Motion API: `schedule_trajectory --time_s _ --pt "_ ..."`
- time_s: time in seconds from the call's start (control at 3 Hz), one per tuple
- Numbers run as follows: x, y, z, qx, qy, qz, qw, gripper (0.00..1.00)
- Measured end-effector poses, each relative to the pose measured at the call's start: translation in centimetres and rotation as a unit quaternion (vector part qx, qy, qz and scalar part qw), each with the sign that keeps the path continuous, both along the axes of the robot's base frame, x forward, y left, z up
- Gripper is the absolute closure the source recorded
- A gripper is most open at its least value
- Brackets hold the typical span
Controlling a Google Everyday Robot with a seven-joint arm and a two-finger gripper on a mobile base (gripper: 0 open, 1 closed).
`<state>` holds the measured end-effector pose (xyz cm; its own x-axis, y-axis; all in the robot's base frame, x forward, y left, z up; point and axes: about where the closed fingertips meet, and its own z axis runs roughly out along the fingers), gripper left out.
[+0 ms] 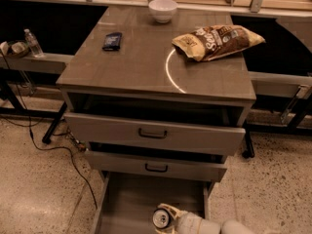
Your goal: Pick pepsi can from bottom drawer and place on counter
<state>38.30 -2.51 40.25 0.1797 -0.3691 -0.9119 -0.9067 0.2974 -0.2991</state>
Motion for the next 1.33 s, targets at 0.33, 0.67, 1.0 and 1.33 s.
schedule_trajectory --time_s 0.33,0.67,1.0,1.33 --pt "0.3 0.0 0.0 0.000 -0.001 -0.001 1.0000 1.00" --pt "0.3 -0.3 2.2 -0.007 -0.013 -0.002 0.9999 1.00" --pt "0.2 -2.4 10.7 -0.012 -0.048 -0.008 0.9987 1.00" --pt "0.1 -4.1 16.5 -0.021 -0.076 -0.013 0.9968 1.00"
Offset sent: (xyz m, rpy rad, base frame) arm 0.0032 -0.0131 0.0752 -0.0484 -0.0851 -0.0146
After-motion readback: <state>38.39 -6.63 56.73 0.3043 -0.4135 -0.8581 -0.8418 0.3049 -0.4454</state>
